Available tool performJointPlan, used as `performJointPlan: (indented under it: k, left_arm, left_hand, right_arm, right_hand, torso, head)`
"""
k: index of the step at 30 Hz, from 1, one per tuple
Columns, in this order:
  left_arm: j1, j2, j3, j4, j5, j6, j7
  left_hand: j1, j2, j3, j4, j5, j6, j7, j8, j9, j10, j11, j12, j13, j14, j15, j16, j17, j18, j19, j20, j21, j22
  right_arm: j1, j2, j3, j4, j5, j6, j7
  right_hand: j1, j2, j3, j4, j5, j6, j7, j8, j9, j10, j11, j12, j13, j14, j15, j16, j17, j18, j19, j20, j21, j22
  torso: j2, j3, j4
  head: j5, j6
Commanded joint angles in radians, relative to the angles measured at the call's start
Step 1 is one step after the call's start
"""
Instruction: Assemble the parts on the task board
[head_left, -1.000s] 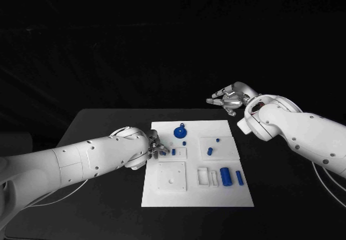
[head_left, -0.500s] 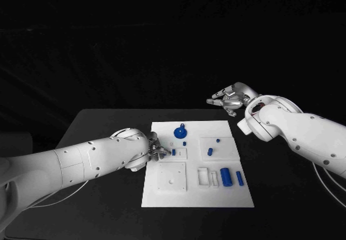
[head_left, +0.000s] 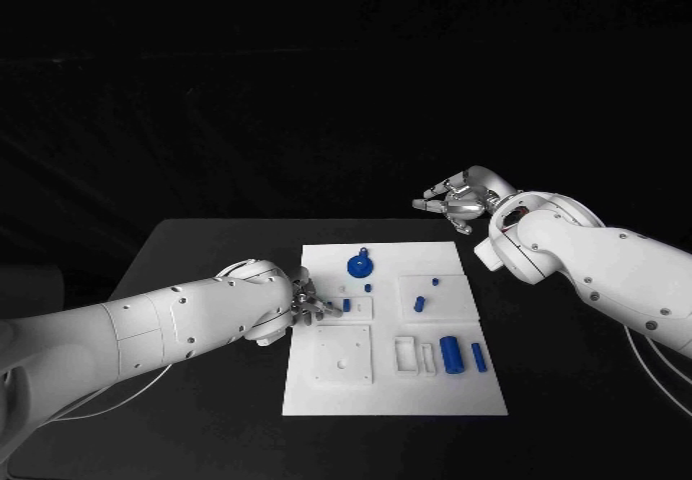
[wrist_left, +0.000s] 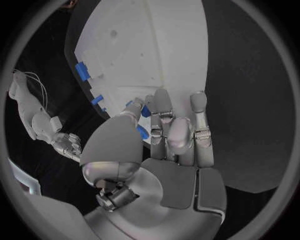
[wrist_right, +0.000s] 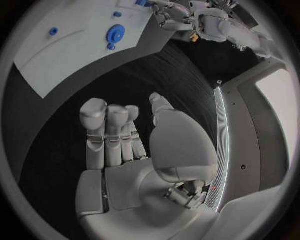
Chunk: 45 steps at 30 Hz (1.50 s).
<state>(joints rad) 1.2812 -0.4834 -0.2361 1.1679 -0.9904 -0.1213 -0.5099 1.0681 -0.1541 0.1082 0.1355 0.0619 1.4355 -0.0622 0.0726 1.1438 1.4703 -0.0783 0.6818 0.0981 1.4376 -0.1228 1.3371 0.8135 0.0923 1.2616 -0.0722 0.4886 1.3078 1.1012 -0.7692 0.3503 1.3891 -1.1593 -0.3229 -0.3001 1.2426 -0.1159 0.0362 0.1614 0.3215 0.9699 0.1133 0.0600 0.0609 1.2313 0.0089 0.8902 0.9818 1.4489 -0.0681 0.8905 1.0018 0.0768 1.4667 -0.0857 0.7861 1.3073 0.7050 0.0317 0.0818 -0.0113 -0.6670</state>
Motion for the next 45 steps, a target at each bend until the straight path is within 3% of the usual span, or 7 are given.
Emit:
performJointPlan:
  k: [1,6,10,17,22,33,45]
  left_arm:
    - [0.0,-0.01,0.001,0.011,0.019,0.005,0.015]
    - [0.004,-0.027,0.008,0.034,0.041,-0.011,0.033]
    - [0.009,-0.038,0.017,0.05,0.054,-0.023,0.045]
    - [0.015,-0.067,0.034,0.08,0.068,-0.02,0.056]
    - [0.021,-0.106,0.061,0.121,0.086,-0.02,0.098]
    - [0.065,-0.119,0.092,0.16,0.045,-0.199,0.422]
    - [0.076,0.018,0.074,0.031,-0.165,-0.202,0.528]
  left_hand:
    - [0.043,-0.021,-0.098,0.065,0.004,-0.015,0.006,-0.001,-0.025,0.043,0.004,-0.021,-0.004,-0.01,-0.002,-0.015,-0.02,-0.029,-0.002,-0.023,-0.014,0.015]
    - [0.055,-0.04,-0.184,0.103,-0.002,-0.074,0.02,0.003,-0.093,0.042,0.006,-0.085,-0.017,-0.043,-0.004,-0.068,-0.11,-0.065,-0.013,-0.052,-0.045,0.013]
    - [0.059,-0.046,-0.2,0.111,-0.005,-0.123,0.036,0.05,-0.283,0.041,0.013,-0.136,-0.008,-0.064,-0.005,-0.11,-0.21,-0.089,-0.007,-0.068,-0.085,0.016]
    - [0.08,-0.015,-0.184,0.049,0.0,-0.186,0.057,0.057,-0.395,0.03,0.025,-0.202,-0.019,-0.097,0.005,-0.138,-0.258,-0.09,-0.016,-0.061,-0.124,0.014]
    - [0.193,0.078,-0.156,-0.088,0.212,-0.255,0.086,0.008,-0.52,-0.045,0.039,-0.281,-0.033,-0.153,0.025,-0.19,-0.296,-0.092,-0.048,-0.046,-0.169,0.003]
    - [0.343,0.146,0.041,-0.331,0.156,-0.281,0.162,-0.01,-0.949,-0.174,0.121,-0.576,-0.037,-0.271,0.104,-0.509,-0.501,-0.059,-0.17,0.027,-0.327,-0.045]
    - [0.3,0.148,0.063,-0.36,0.108,-0.293,0.171,-0.009,-1.073,-0.241,0.149,-0.622,-0.039,-0.224,0.114,-0.538,-0.518,-0.033,-0.124,0.042,-0.369,-0.039]
  right_arm:
    - [-0.001,-0.001,0.0,0.0,0.001,0.009,0.008]
    - [-0.002,-0.002,0.0,-0.002,0.002,0.008,0.009]
    - [-0.003,-0.002,0.0,-0.004,0.004,0.008,0.009]
    - [-0.006,-0.002,0.0,-0.006,0.006,0.009,0.01]
    - [-0.008,-0.005,0.0,-0.007,0.007,0.009,0.01]
    - [-0.01,-0.005,0.0,-0.027,0.023,-0.011,0.037]
    - [-0.01,0.006,0.0,-0.04,0.047,-0.046,0.083]
  right_hand:
    - [-0.005,0.003,-0.003,0.0,0.007,0.007,-0.001,0.002,0.001,0.002,-0.008,0.003,0.0,0.003,-0.003,0.002,-0.001,0.014,0.024,-0.003,-0.001,0.094]
    - [-0.004,0.003,-0.004,0.0,0.008,0.002,-0.001,0.001,0.001,0.0,-0.008,-0.001,-0.003,0.002,-0.002,0.0,-0.002,0.014,0.024,-0.003,-0.004,0.094]
    - [-0.004,0.003,-0.004,0.0,0.008,0.002,-0.001,0.001,0.001,0.0,-0.008,-0.001,-0.003,0.002,-0.002,0.0,-0.002,0.014,0.024,-0.003,-0.004,0.094]
    - [-0.004,0.003,-0.004,0.0,0.008,0.002,-0.001,0.001,0.001,0.0,-0.008,-0.001,-0.003,0.002,-0.002,0.0,-0.002,0.014,0.024,-0.003,-0.004,0.094]
    - [-0.004,0.003,-0.004,0.0,0.008,0.002,-0.001,0.001,0.001,0.0,-0.008,-0.001,-0.003,0.002,-0.002,0.0,-0.002,0.014,0.024,-0.003,-0.004,0.094]
    - [0.002,0.009,-0.002,-0.007,0.012,0.007,-0.001,0.002,0.001,-0.003,-0.008,-0.006,-0.008,0.001,-0.002,-0.007,-0.008,0.014,0.022,-0.003,-0.012,0.092]
    - [0.005,0.027,-0.013,-0.042,0.044,0.022,-0.004,0.002,0.002,0.01,-0.016,-0.156,-0.203,0.004,-0.007,-0.152,-0.096,0.022,0.018,-0.007,-0.31,-0.009]
  torso:
    - [0.0,-0.0018,0.0013]
    - [-0.002,-0.0032,0.0019]
    - [-0.001,-0.0023,0.0002]
    - [0.0,-0.001,-0.0008]
    - [0.0,-0.0004,-0.0005]
    - [0.001,-0.0008,-0.0021]
    - [0.011,0.0044,-0.0084]
  head:
    - [-0.002,-0.001]
    - [-0.001,-0.001]
    - [0.003,0.001]
    - [0.003,0.003]
    - [-0.004,0.009]
    - [-0.016,0.028]
    - [-0.018,0.04]
